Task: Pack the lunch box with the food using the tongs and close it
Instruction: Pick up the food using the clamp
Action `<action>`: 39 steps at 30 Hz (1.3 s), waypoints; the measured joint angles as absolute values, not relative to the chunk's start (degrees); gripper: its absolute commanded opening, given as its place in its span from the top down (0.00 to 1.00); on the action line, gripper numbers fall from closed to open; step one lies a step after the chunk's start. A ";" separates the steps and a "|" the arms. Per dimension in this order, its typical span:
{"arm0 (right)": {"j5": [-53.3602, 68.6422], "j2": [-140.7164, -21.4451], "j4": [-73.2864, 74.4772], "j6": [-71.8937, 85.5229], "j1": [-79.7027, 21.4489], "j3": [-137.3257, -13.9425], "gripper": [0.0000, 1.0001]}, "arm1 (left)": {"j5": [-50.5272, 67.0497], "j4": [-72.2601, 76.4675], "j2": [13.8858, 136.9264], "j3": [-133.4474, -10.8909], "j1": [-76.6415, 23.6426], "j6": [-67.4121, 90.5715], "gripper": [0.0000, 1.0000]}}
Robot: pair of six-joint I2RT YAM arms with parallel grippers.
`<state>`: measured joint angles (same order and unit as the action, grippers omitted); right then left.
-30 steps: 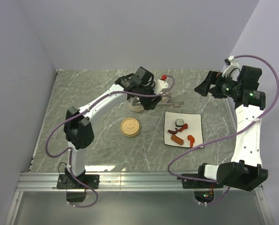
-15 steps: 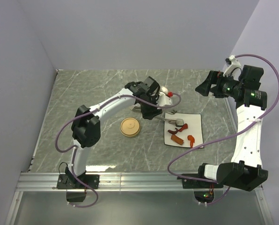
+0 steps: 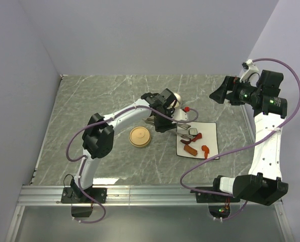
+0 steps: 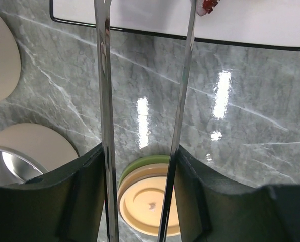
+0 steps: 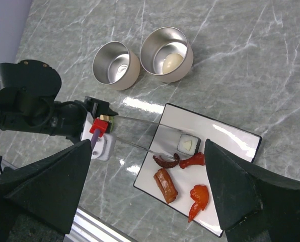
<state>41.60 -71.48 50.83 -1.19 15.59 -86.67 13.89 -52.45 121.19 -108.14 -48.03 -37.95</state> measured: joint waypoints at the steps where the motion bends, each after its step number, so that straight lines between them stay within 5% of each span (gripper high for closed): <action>1: 41.65 -71.48 50.83 -1.19 15.59 -86.67 0.00 | 13.63 -52.31 121.38 -108.18 -48.03 -37.93 0.45; 39: 42.50 -72.36 50.85 -1.41 15.64 -86.67 0.00 | 14.94 -50.70 125.14 -114.37 -48.10 -37.87 0.42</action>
